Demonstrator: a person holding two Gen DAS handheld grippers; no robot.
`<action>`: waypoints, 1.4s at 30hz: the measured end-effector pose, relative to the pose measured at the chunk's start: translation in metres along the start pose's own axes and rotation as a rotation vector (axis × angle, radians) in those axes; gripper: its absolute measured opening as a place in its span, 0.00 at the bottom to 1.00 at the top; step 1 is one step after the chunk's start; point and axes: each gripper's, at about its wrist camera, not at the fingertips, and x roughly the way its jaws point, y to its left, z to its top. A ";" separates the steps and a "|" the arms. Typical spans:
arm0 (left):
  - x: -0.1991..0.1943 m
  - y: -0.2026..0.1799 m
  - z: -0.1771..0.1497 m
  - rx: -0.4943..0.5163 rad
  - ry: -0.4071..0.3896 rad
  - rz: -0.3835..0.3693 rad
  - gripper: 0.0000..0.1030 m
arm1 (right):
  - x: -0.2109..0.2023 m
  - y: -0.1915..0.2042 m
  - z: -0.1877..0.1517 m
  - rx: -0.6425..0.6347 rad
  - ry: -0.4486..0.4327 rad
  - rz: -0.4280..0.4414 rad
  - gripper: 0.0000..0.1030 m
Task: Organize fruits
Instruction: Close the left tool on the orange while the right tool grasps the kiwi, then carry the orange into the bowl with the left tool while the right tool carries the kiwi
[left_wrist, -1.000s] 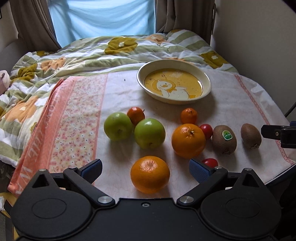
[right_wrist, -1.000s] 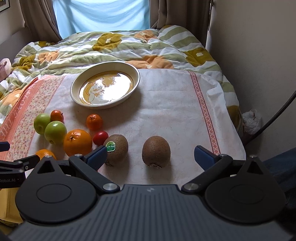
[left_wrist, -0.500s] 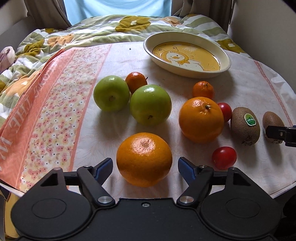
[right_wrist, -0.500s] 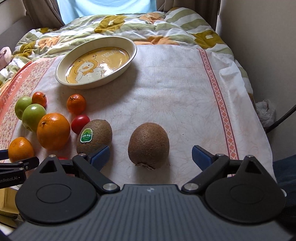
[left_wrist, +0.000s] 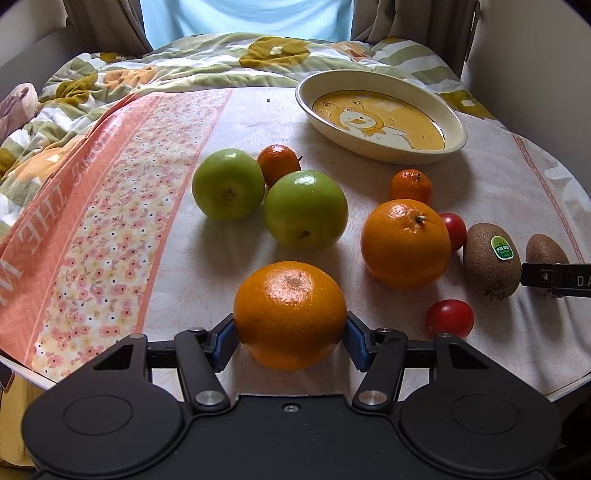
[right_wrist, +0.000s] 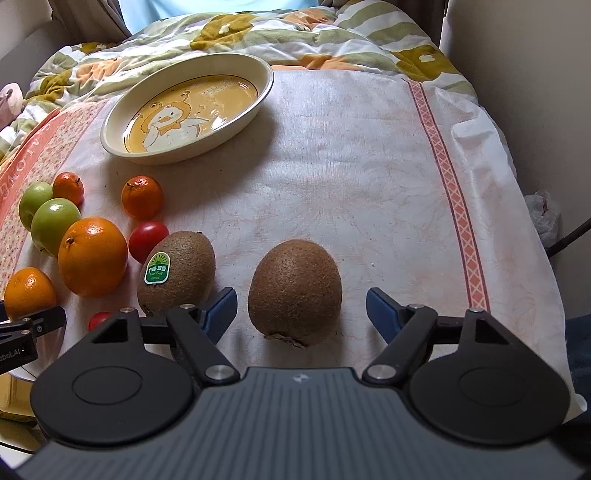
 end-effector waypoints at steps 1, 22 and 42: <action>0.000 0.000 0.000 0.000 -0.002 0.000 0.61 | 0.002 0.000 0.000 0.004 0.006 0.003 0.83; -0.019 -0.002 0.004 -0.019 -0.095 -0.003 0.61 | -0.003 0.000 0.002 -0.011 -0.002 0.023 0.64; -0.111 -0.019 0.080 0.005 -0.313 0.008 0.61 | -0.089 -0.015 0.073 -0.021 -0.206 0.106 0.64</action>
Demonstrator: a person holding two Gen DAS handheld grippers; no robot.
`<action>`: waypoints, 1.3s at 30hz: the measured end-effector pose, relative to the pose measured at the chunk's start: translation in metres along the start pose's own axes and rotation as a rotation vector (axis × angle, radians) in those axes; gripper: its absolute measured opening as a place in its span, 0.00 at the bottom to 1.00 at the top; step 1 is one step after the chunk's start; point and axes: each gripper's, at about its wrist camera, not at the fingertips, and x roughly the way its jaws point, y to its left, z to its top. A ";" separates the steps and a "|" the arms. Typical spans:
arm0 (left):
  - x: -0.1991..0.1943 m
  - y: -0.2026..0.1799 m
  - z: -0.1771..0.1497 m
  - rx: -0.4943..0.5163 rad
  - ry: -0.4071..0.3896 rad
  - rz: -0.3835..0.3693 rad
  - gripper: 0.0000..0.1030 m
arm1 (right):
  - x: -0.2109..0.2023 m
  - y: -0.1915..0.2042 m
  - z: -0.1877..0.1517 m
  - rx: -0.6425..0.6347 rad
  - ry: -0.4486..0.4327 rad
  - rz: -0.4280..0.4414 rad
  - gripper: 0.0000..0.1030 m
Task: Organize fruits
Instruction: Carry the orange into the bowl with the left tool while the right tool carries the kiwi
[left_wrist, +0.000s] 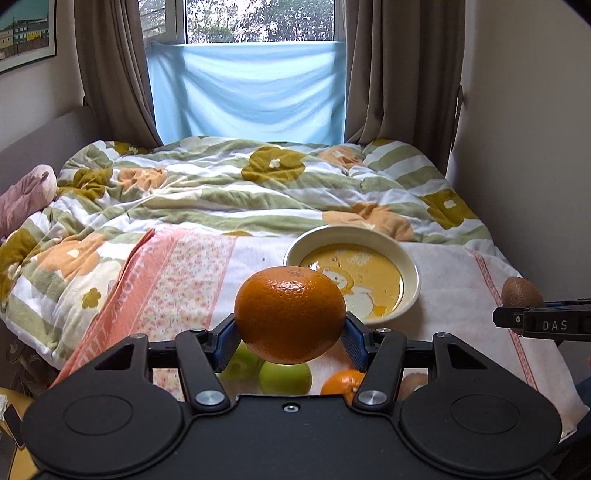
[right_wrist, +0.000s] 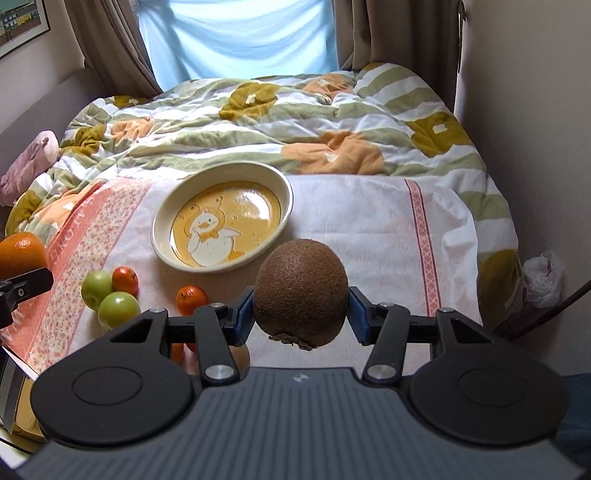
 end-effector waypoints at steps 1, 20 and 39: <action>0.001 -0.001 0.006 0.004 -0.009 -0.002 0.61 | -0.001 0.001 0.007 -0.001 -0.012 0.007 0.64; 0.131 -0.006 0.093 0.150 0.012 -0.153 0.61 | 0.095 0.036 0.109 -0.004 0.008 0.015 0.64; 0.273 -0.025 0.074 0.350 0.252 -0.303 0.61 | 0.202 0.039 0.116 0.093 0.170 -0.056 0.64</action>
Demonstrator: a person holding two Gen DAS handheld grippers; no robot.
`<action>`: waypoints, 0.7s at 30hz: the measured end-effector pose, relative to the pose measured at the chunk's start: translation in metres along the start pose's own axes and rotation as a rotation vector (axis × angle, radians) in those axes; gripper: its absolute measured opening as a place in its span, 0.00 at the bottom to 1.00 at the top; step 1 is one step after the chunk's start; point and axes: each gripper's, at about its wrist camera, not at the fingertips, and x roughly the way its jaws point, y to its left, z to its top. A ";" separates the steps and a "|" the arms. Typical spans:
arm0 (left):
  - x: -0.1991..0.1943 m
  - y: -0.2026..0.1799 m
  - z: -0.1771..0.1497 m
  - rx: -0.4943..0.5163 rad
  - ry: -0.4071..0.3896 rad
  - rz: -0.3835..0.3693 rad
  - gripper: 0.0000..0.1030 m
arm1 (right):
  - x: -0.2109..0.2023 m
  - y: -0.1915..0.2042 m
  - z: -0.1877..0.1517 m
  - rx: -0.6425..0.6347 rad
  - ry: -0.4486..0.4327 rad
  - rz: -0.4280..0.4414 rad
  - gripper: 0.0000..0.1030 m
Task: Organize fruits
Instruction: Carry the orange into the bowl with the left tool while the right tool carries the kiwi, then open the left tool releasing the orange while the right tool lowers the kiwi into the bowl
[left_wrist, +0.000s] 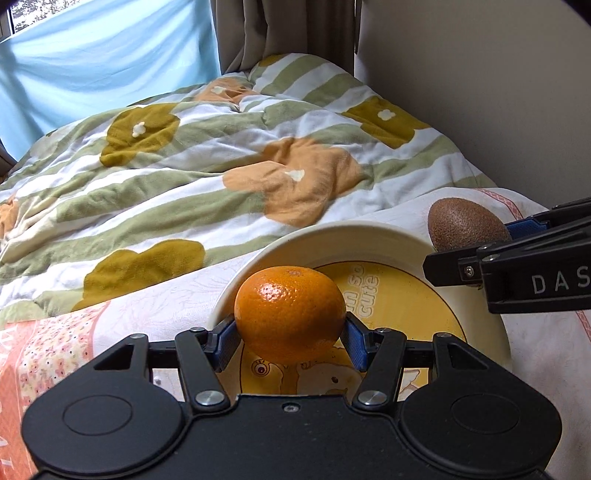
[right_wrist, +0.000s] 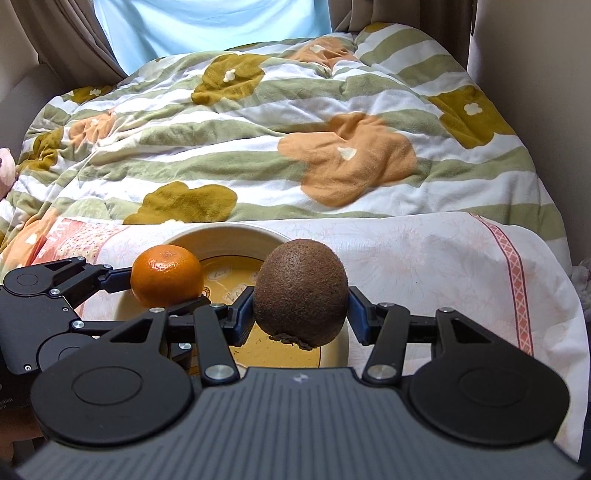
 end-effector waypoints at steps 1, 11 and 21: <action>0.002 0.001 0.000 -0.003 0.011 -0.003 0.61 | 0.000 0.000 0.001 0.003 0.002 -0.003 0.64; -0.021 -0.001 -0.003 0.037 -0.021 -0.013 0.92 | -0.010 -0.003 0.001 0.012 0.004 -0.004 0.64; -0.056 0.006 -0.012 0.019 -0.059 0.029 0.93 | -0.017 0.002 0.001 -0.029 0.006 0.029 0.65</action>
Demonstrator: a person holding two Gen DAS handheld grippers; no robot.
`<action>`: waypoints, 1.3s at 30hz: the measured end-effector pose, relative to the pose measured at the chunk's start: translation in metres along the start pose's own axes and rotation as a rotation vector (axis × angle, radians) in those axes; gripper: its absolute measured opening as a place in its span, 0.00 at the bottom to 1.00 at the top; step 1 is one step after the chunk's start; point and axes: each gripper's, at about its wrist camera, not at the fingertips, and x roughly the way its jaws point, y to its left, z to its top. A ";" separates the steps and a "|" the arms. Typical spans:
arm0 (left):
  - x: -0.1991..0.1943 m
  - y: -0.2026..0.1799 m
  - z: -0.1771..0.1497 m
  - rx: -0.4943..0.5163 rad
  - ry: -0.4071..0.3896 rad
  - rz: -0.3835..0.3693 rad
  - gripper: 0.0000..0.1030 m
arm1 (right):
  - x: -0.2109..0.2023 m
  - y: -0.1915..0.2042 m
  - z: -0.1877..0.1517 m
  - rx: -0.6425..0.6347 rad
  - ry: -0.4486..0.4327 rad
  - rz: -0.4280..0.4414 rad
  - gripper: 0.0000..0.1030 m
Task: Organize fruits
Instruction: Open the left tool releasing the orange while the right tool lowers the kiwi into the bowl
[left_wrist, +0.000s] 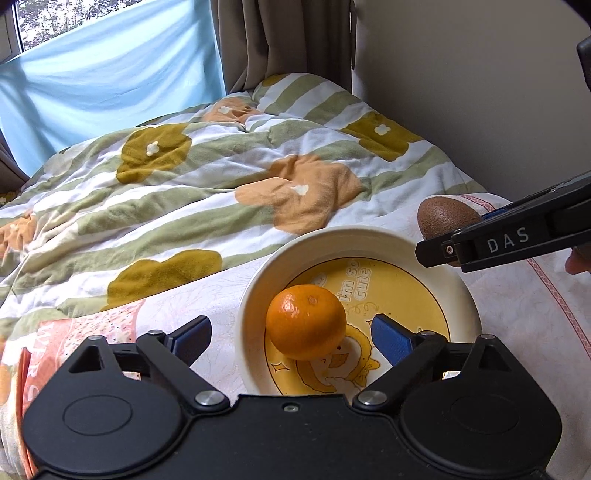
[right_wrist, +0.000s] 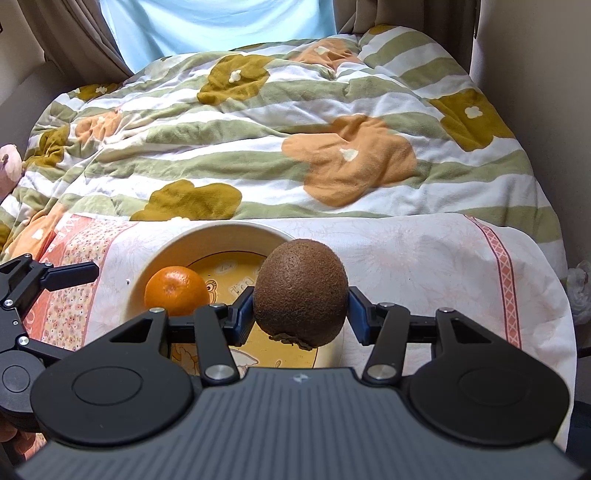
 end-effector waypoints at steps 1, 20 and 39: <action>-0.001 0.001 0.000 -0.007 -0.001 0.002 0.93 | 0.003 0.003 0.001 -0.005 0.001 0.007 0.65; -0.006 0.017 -0.015 -0.076 0.032 0.015 0.93 | 0.055 0.034 0.018 -0.043 0.013 0.071 0.86; -0.047 0.011 -0.013 -0.109 -0.031 0.077 0.93 | -0.008 0.018 0.016 -0.030 -0.073 0.066 1.00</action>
